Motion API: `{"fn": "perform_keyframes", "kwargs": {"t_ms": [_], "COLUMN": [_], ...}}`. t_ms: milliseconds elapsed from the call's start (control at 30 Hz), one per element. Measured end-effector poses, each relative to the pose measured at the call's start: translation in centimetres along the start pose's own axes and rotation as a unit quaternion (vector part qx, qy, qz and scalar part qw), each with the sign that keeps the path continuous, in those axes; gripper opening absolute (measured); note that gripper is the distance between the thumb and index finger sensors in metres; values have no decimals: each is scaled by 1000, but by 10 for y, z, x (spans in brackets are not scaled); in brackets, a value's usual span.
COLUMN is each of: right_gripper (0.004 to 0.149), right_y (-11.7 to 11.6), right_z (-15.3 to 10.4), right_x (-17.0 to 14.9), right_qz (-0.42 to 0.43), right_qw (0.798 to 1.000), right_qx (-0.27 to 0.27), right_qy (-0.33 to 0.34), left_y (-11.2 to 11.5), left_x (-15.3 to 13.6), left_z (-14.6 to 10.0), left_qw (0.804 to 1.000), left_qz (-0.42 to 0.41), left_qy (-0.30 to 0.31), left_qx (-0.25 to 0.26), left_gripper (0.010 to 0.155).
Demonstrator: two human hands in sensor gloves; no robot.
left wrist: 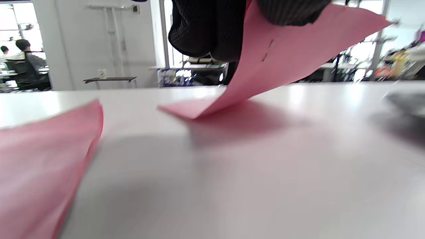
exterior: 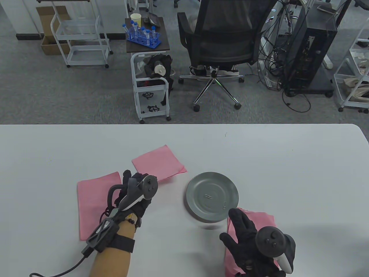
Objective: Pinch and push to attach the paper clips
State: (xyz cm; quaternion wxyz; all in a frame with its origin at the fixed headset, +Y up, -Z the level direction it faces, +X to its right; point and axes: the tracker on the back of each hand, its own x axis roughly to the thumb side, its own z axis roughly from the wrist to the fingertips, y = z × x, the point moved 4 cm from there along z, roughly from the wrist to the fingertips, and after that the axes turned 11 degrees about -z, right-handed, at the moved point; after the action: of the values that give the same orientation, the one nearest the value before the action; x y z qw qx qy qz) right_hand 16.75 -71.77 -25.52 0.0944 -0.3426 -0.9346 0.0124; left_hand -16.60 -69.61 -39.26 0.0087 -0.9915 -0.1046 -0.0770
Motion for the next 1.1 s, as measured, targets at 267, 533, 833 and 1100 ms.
{"fn": "perform_keyframes", "kwargs": {"t_ms": [267, 533, 833, 1100], "right_gripper": [101, 73, 40, 42], "right_y": [-10, -28, -11, -48], "right_z": [4, -4, 4, 15], "right_x": [11, 63, 109, 76], "right_qz": [-10, 85, 131, 71], "right_qw": [999, 989, 983, 993], "right_qx": [32, 88, -32, -19], "right_qy": [21, 85, 122, 96], "left_y": [-78, -83, -27, 16], "left_x": [89, 80, -7, -11], "left_z": [-110, -192, -166, -146], "left_qw": [971, 959, 847, 926], "left_qz": [-11, -26, -501, -360], "left_qy": [237, 278, 171, 92], "left_qx": [-7, 51, -48, -72], "left_gripper": [43, 43, 83, 43]}}
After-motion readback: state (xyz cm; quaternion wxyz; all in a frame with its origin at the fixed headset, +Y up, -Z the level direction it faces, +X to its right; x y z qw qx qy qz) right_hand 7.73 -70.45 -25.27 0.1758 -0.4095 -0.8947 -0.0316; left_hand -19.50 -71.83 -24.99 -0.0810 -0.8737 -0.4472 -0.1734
